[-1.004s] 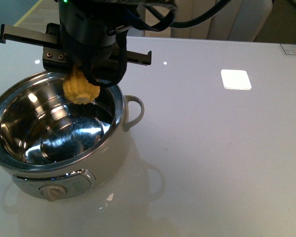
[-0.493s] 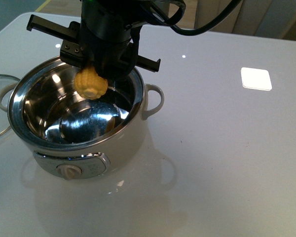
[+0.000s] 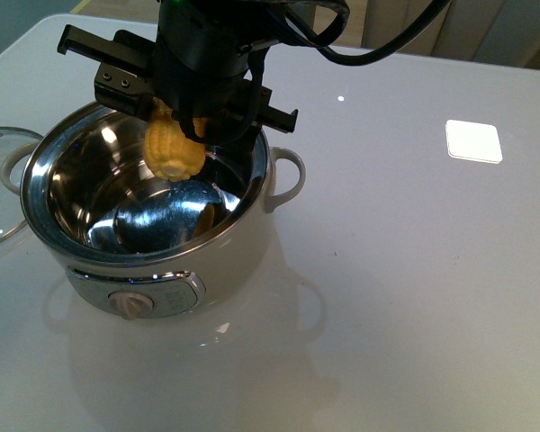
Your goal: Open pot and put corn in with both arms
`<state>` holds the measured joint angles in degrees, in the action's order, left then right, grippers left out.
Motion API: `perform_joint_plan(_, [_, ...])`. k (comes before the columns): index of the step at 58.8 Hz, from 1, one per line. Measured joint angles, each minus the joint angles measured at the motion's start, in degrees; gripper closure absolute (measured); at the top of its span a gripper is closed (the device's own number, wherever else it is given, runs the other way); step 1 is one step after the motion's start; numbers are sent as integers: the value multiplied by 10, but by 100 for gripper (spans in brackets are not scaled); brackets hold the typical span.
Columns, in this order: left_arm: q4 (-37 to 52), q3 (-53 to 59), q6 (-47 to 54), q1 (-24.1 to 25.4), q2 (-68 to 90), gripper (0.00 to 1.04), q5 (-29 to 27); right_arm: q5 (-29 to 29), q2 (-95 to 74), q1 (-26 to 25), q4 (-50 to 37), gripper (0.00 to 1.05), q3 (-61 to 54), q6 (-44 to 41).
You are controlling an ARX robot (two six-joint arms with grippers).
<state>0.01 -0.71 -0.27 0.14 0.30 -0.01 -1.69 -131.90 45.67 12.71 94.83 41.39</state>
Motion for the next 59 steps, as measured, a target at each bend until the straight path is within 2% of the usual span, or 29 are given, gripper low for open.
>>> perform_joint_plan(10, [0,0,0,0,0,7,0,0,4,-3,-12,7,-18,3])
perform_joint_plan(23, [0,0,0,0,0,7,0,-18,67,-26,-68,9,-107,9])
perform_joint_plan(38, [0,0,0,0,0,7,0,-40,258,-102,-147,9,-265,6])
perform_joint_plan(47, [0,0,0,0,0,7,0,-70,380,-158,-172,9,-374,-32])
perform_joint_plan(59, [0,0,0,0,0,7,0,-132,516,-236,-201,9,-514,-126])
